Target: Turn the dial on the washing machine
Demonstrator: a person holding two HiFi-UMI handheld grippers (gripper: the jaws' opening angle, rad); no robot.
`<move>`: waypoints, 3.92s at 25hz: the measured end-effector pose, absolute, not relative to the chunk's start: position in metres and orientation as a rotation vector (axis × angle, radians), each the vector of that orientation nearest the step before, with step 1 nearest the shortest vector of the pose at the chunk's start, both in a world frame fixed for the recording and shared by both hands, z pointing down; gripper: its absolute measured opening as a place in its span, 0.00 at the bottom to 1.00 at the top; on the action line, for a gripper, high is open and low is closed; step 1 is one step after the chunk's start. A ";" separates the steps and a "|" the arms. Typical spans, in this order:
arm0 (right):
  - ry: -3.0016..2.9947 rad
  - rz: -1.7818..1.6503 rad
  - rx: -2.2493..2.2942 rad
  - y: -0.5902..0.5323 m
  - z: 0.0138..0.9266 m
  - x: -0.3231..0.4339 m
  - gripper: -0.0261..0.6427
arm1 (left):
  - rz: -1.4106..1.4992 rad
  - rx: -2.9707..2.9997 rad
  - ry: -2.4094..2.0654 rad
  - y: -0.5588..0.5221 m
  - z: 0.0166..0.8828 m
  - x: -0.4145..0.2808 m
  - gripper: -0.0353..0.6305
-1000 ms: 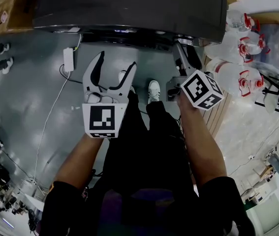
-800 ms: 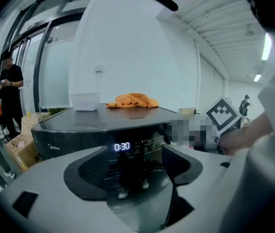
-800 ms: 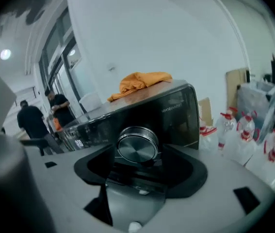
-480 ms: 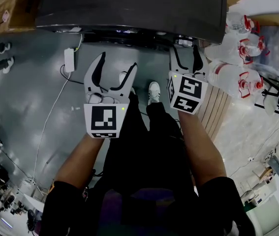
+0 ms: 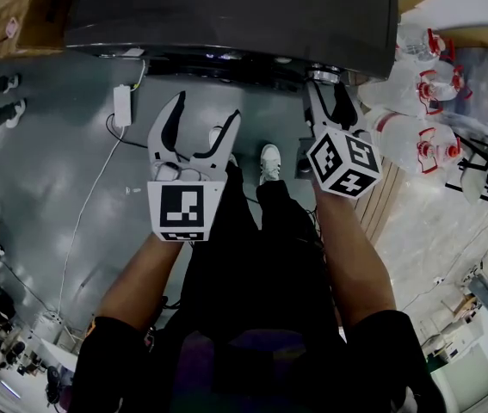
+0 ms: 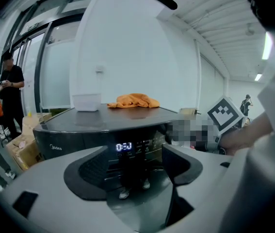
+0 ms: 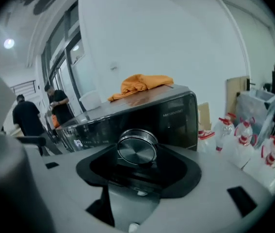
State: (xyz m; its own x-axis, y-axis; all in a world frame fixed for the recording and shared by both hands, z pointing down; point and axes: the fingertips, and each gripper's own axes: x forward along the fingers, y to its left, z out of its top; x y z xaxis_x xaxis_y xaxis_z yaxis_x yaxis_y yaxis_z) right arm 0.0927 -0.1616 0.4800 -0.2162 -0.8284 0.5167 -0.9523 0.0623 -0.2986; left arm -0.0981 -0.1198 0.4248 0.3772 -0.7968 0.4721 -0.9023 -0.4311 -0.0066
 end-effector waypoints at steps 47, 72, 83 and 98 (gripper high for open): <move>-2.112 0.848 1.828 -0.160 0.472 0.097 0.42 | 0.588 2.364 -1.540 -0.120 0.422 -0.101 0.55; -2.113 0.767 1.829 -0.166 0.463 0.095 0.40 | 0.586 2.368 -1.540 -0.123 0.420 -0.098 0.55; -2.093 0.643 1.808 -0.163 0.459 0.093 0.40 | 0.591 2.374 -1.539 -0.122 0.419 -0.095 0.55; -1.943 0.272 1.668 -0.164 0.462 0.076 0.42 | 0.590 2.368 -1.548 -0.121 0.419 -0.096 0.55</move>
State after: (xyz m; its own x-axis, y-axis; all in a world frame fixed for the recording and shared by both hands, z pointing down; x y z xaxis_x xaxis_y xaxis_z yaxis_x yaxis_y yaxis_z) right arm 0.0764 -0.1644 0.4622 -0.0699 -0.8443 0.5312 -0.9579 0.2055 0.2006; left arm -0.0958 -0.1208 0.4195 0.3531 -0.8132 0.4627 -0.9149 -0.4035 -0.0108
